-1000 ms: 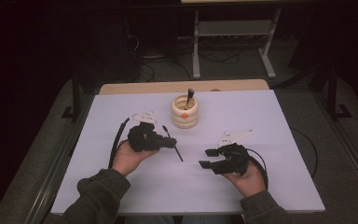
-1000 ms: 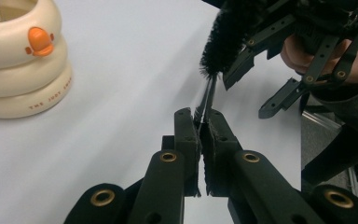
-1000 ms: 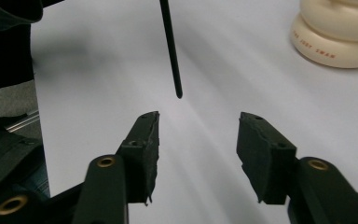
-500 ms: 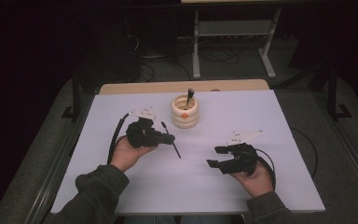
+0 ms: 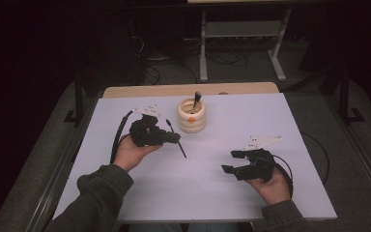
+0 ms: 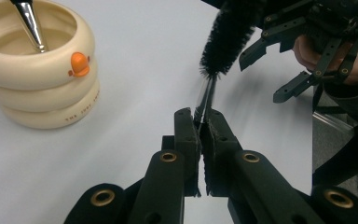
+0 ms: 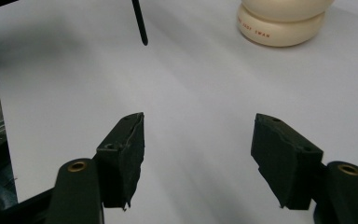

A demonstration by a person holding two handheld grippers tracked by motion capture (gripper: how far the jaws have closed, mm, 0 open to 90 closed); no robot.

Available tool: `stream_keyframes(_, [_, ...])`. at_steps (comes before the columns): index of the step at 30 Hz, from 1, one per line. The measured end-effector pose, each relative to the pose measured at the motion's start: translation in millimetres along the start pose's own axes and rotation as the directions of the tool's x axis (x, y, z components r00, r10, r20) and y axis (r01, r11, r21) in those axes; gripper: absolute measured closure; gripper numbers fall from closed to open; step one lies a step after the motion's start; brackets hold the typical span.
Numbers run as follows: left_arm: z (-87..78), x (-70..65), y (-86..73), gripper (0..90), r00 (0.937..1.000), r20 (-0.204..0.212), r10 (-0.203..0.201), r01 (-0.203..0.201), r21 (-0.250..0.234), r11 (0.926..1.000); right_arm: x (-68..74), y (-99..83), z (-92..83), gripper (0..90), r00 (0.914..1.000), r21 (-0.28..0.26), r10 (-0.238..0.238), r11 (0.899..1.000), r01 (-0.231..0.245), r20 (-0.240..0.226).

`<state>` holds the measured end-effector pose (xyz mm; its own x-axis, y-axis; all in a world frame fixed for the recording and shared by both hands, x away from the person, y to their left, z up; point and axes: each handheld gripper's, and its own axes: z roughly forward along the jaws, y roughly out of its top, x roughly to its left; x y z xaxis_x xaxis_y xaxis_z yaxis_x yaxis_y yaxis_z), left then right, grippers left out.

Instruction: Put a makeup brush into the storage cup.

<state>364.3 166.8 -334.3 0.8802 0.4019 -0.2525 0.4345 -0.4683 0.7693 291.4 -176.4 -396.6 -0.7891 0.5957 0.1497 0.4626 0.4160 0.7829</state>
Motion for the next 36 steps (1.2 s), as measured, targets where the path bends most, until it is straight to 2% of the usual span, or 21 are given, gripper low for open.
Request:
stream_keyframes(6, [-1.3,4.3,4.7,85.6,1.0,-0.004,-0.004,0.004,-0.001,1.0,-3.6,-3.2,-6.0,31.4,0.9998,-0.011,0.0,1.0,0.001,0.019])
stream_keyframes(7, [-1.3,4.0,5.7,85.6,0.9999,-0.005,-0.013,0.013,-0.006,0.9999,-3.8,-3.8,-7.3,31.1,0.9997,-0.01,0.008,1.0,-0.008,0.024])
stream_keyframes(8, [-2.0,5.6,7.4,85.6,1.0,-0.004,0.0,0.0,-0.003,1.0,-4.9,-4.7,-8.0,30.9,0.9997,-0.014,0.006,1.0,-0.006,0.025])
stream_keyframes(9, [-2.0,5.3,8.6,85.6,0.9999,-0.002,-0.011,0.011,-0.008,0.9999,-5.4,-5.6,-8.7,30.5,0.9996,-0.015,0.011,1.0,-0.011,0.027])
stream_keyframes(17, [-3.7,9.0,23.1,85.6,0.9999,-0.011,-0.009,0.009,-0.005,0.9999,-11.2,-9.8,-14.0,29.4,0.9985,-0.02,0.033,0.999,-0.032,0.045])
stream_keyframes(25, [-5.2,18.2,38.4,85.6,0.9997,-0.025,-0.008,0.008,0.001,1.0,-12.7,-10.5,-17.4,28.9,0.9976,-0.028,0.045,0.999,-0.044,0.052])
stream_keyframes(31, [-8.1,26.1,50.0,85.6,0.9991,-0.038,-0.018,0.018,0.003,0.9998,-12.9,-10.3,-17.0,28.9,0.998,-0.027,0.037,0.999,-0.035,0.052])
stream_keyframes(36, [-9.9,32.3,59.8,85.6,0.9983,-0.049,-0.03,0.03,-0.001,0.9995,-13.6,-10.0,-18.1,27.7,0.9972,-0.035,0.053,0.998,-0.051,0.052])
